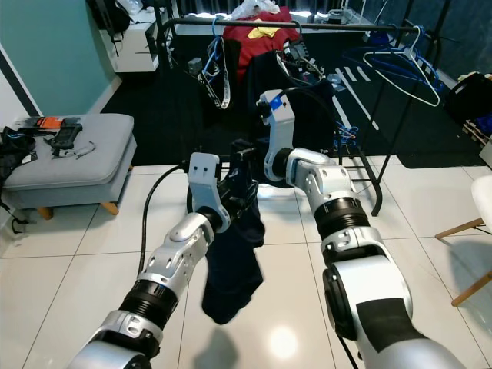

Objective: Hang hanger

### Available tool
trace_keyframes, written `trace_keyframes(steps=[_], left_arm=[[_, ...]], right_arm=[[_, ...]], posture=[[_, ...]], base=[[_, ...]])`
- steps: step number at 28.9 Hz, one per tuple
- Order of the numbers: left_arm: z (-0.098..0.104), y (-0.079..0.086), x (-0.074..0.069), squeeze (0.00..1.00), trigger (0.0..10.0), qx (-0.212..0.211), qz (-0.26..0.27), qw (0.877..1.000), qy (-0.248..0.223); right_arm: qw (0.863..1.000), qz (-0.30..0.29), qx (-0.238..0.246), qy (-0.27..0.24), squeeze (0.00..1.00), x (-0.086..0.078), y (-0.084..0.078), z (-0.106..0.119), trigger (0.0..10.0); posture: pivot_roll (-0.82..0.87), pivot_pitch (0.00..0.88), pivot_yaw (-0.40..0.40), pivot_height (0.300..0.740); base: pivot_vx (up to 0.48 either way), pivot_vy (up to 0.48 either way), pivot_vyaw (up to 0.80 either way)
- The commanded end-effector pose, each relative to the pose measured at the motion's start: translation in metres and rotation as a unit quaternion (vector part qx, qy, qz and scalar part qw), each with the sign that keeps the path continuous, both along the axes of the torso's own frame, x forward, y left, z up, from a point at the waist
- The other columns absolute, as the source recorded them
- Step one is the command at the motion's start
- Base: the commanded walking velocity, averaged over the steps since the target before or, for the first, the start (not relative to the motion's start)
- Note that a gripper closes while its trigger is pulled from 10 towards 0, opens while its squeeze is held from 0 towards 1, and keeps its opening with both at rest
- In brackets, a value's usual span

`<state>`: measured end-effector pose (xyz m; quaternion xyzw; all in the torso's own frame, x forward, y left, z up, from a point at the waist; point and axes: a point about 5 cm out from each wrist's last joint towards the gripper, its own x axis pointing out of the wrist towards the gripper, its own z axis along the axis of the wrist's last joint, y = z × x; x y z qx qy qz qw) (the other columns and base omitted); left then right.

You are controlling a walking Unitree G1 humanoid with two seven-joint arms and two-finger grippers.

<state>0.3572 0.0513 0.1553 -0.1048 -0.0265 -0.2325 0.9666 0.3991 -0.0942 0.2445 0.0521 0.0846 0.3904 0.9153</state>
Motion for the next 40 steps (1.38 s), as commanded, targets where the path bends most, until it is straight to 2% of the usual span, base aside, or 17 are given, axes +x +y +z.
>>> trace_keyframes(steps=[1, 4, 11, 12, 14, 15, 18, 19, 26, 28, 30, 40], left_arm=[[-0.002, 0.003, 0.001, 0.0, 10.0, 0.005, -0.003, 1.0, 0.0], [-0.013, -0.004, -0.003, 0.0, 10.0, 0.035, -0.052, 0.998, 0.015], [-0.024, -0.006, -0.006, 0.0, 10.0, 0.057, -0.06, 0.996, 0.037], [-0.025, -0.003, -0.004, 0.27, 10.0, 0.061, -0.043, 0.997, 0.037], [-0.025, -0.003, -0.004, 0.27, 10.0, 0.061, -0.043, 0.997, 0.037], [-0.026, -0.001, -0.002, 0.22, 10.0, 0.064, -0.026, 0.997, 0.035], [-0.025, 0.002, 0.0, 0.22, 10.0, 0.068, -0.009, 0.997, 0.029], [-0.024, 0.007, 0.003, 0.0, 10.0, 0.07, 0.014, 0.997, 0.024], [-0.023, 0.025, 0.011, 0.0, 10.0, 0.074, 0.075, 0.994, 0.017], [-0.019, 0.039, 0.015, 0.0, 10.0, 0.071, 0.097, 0.993, 0.015], [-0.016, 0.046, 0.017, 0.0, 10.0, 0.092, 0.097, 0.991, 0.002], [-0.013, 0.054, 0.02, 0.0, 10.0, 0.08, 0.083, 0.993, -0.008]], right_arm=[[1.0, 0.006, 0.012, -0.007, 0.0, -0.001, 0.001, 0.005, 0.0], [1.0, 0.009, 0.011, -0.007, 0.0, -0.002, 0.001, 0.007, 0.0], [1.0, 0.012, 0.009, -0.004, 0.0, -0.002, -0.001, 0.007, 0.0], [1.0, 0.014, 0.009, -0.002, 0.0, -0.003, -0.001, 0.007, 0.0], [1.0, 0.014, 0.009, -0.002, 0.0, -0.003, -0.001, 0.007, 0.0], [1.0, 0.017, 0.009, -0.002, 0.0, -0.003, -0.001, 0.008, 0.0], [1.0, 0.02, 0.01, -0.001, 0.0, -0.004, 0.0, 0.008, 0.0], [1.0, 0.026, 0.012, 0.0, 0.0, -0.005, 0.0, 0.009, 0.0], [0.999, 0.047, 0.011, 0.005, 0.0, -0.009, 0.002, 0.009, 0.0], [0.999, 0.047, 0.008, 0.006, 0.0, -0.009, 0.0, 0.009, 0.0], [0.999, 0.044, 0.007, 0.007, 0.0, -0.009, -0.001, 0.009, 0.0], [0.999, 0.046, 0.005, 0.01, 0.0, -0.009, -0.003, 0.009, 0.0]], posture=[[-0.1, 0.063, -0.033, 0.74], [-0.11, 0.07, -0.033, 0.74], [-0.11, 0.075, -0.032, 0.74], [-0.11, 0.074, -0.029, 0.74], [-0.11, 0.074, -0.029, 0.74], [-0.11, 0.075, -0.029, 0.74], [-0.11, 0.076, -0.027, 0.74], [-0.12, 0.079, -0.026, 0.74], [-0.13, 0.084, -0.023, 0.74], [-0.13, 0.085, -0.023, 0.74], [-0.13, 0.085, -0.026, 0.74], [-0.13, 0.087, -0.031, 0.74]], base=[[0.0, 0.0, 0.0], [0.0, 0.0, 0.0], [0.0, 0.0, 0.0], [0.0, 0.0, 0.0], [0.0, 0.0, 0.0], [0.0, 0.0, 0.0], [0.0, 0.0, 0.0], [0.0, 0.0, 0.0], [0.0, 0.0, 0.0], [0.0, 0.0, 0.0], [0.0, 0.0, 0.0], [0.0, 0.0, 0.0]])
